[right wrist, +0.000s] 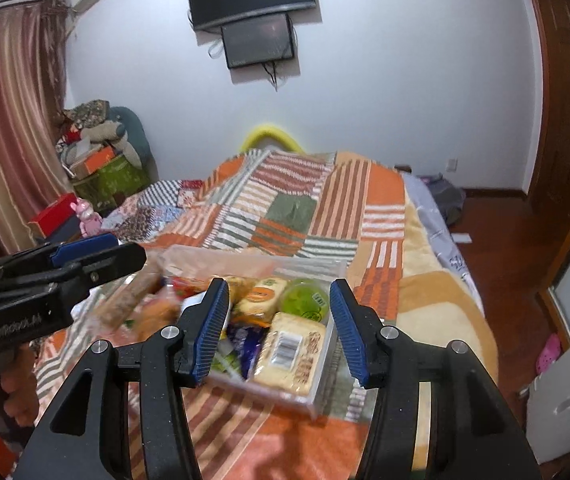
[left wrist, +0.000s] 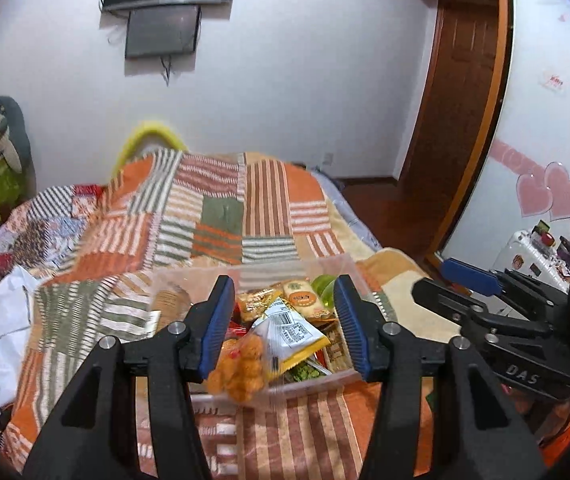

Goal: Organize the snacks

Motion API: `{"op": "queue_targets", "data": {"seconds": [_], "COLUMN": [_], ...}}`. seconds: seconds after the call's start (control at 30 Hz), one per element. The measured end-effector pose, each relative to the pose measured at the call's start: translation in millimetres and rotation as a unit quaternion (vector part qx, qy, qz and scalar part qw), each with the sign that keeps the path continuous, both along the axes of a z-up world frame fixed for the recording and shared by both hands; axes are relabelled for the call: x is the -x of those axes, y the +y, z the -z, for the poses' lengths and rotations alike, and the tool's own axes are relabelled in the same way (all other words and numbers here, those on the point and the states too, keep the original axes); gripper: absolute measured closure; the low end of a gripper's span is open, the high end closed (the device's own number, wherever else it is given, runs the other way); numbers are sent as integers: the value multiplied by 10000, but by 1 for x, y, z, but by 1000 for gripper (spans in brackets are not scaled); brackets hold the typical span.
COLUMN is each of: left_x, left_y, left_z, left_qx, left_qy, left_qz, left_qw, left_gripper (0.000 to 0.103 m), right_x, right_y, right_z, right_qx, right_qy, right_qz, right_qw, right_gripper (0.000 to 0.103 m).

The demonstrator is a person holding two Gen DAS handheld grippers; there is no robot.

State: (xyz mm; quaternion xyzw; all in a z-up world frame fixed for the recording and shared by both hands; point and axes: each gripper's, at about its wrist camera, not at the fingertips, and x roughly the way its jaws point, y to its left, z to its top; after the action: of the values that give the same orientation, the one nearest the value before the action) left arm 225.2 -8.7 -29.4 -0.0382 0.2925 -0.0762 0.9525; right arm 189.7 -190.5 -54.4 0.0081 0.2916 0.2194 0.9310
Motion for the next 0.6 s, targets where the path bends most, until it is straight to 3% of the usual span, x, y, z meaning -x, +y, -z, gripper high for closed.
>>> {"op": "queue_targets", "data": {"seconds": [0.1,0.23,0.3,0.37,0.43,0.6], "left_x": [30,62,77,92,105,130], "left_y": [3,5,5,4,4,0], "left_z": [-14,-29,-34,-39,-43,-47], "left_qx": [-18,-103,-166,-242,-248,-289], "left_qy": [-249,-562,-705,-841,-949,-1113], "left_qz": [-37,-149,-194,-247,-311,-396], "left_qw": [9997,9983,9972,9959,9947,9926], "left_gripper": [51,43,40,37,28,19], "right_x": [19,44,55,65,74,86], "right_y": [-3,-3,-2,-2,0,3], "right_z": [-12,-27,-34,-41,-47,-52], "right_qx": [-140,-221,-226,-248,-255,-258], "right_qy": [-129,-369,-506,-672,-836,-1024], "right_qz": [-27,-13,10,60,123,231], "right_qw": [9998,9991,9985,9974,9961,9941], "right_gripper": [49,47,41,27,20,13]}}
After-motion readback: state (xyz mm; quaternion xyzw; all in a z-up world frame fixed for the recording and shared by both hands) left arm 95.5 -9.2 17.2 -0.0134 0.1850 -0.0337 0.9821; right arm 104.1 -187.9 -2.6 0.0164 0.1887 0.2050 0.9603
